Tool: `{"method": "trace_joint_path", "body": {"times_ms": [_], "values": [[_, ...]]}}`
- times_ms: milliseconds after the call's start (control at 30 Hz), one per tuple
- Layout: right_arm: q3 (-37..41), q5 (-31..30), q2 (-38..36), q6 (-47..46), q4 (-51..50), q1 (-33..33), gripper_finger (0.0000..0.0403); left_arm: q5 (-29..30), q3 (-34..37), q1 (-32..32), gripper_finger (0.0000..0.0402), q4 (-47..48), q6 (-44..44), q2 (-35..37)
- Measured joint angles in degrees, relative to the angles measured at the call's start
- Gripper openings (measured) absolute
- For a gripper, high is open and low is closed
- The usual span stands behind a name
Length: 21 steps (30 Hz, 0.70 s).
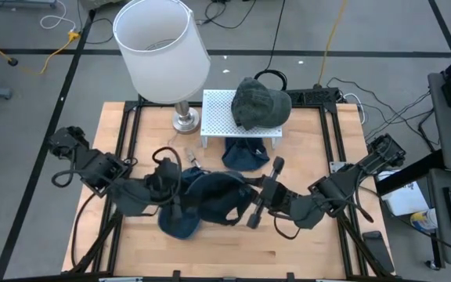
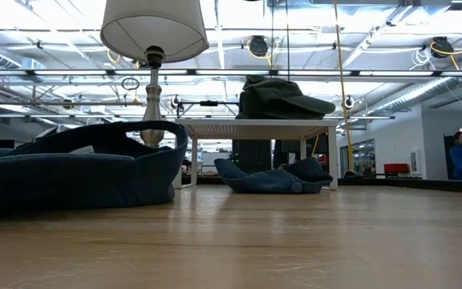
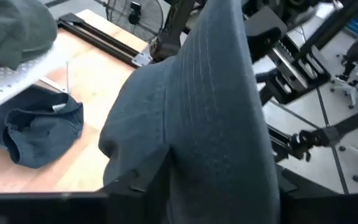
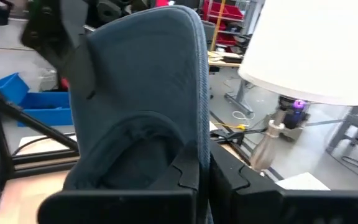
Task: Pick & Place hat
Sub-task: Put the top right blue cap on the shelf
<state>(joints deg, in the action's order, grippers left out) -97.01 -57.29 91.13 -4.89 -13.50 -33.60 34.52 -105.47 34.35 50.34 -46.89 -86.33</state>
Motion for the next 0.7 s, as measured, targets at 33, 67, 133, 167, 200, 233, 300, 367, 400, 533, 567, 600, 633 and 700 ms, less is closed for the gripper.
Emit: {"method": "trace_joint_path", "body": {"times_ms": [33, 67, 133, 167, 200, 233, 300, 367, 400, 533, 567, 600, 633, 700], "values": [[0.0, 0.8, 0.0, 0.0, 0.0, 0.0, 0.0001, -0.2, 0.0, 0.0, 0.0148, 0.1, -0.2, 0.0], [0.0, 1.7, 0.0, 0.0, 0.0, 0.0, 0.0001, -0.4, 0.0, 0.0, 0.0132, 0.2, -0.5, 0.0], [0.0, 3.6, 0.0, 0.0, 0.3, -0.1, 0.0004, -0.6, 0.0, 0.0, 0.0096, 0.7, -1.0, 0.0], [0.0, 4.9, -0.1, 0.0, 0.4, -0.1, 0.0006, -0.7, 0.0, 0.0, 0.0077, 1.0, -1.2, 0.0], [0.0, 6.1, -0.2, 0.0, 0.9, -0.1, 0.0009, -1.0, 0.0, 0.0, 0.0058, 1.4, -1.2, 0.0], [-0.1, 7.1, -0.2, -0.1, 1.5, -0.1, 0.0013, -1.2, 0.0, 0.0, 0.0038, 2.0, -1.3, 0.0], [-0.1, 8.9, -0.2, -0.1, 2.5, -0.5, 0.0023, -1.4, 0.0, 0.0, 0.0012, 3.5, -1.8, 0.0], [-0.1, 10.2, -0.4, -0.2, 2.5, -0.9, 0.0033, -1.7, 0.0, 0.0, 0.0012, 4.5, -1.9, 0.0], [-0.1, 11.6, -0.6, -0.5, 2.0, -1.1, 0.0038, -1.8, 0.0, 0.0, 0.0012, 4.9, -1.9, 0.0], [-0.1, 18.7, -2.2, -4.5, 1.1, -1.5, 0.006, -1.9, 0.0, 0.4, 0.0007, 5.0, 1.6, 0.0], [-0.1, 20.5, -2.8, -5.7, 0.6, -1.7, 0.0066, -2.0, 0.0, 0.5, 0.0006, 5.0, 3.2, -0.1], [-0.1, 22.3, -3.4, -7.2, 0.1, -1.8, 0.0072, -2.0, 0.0, 0.5, 0.0006, 4.9, 4.7, -0.1], [0.0, 24.1, -4.1, -8.6, -0.4, -1.8, 0.0078, -2.0, 0.0, 0.4, 0.0005, 4.9, 6.2, -0.1], [0.0, 28.6, -5.6, -12.7, -2.3, -2.0, 0.0093, -1.2, 0.0, 0.6, 0.0005, 5.7, 9.4, -0.1]]}}
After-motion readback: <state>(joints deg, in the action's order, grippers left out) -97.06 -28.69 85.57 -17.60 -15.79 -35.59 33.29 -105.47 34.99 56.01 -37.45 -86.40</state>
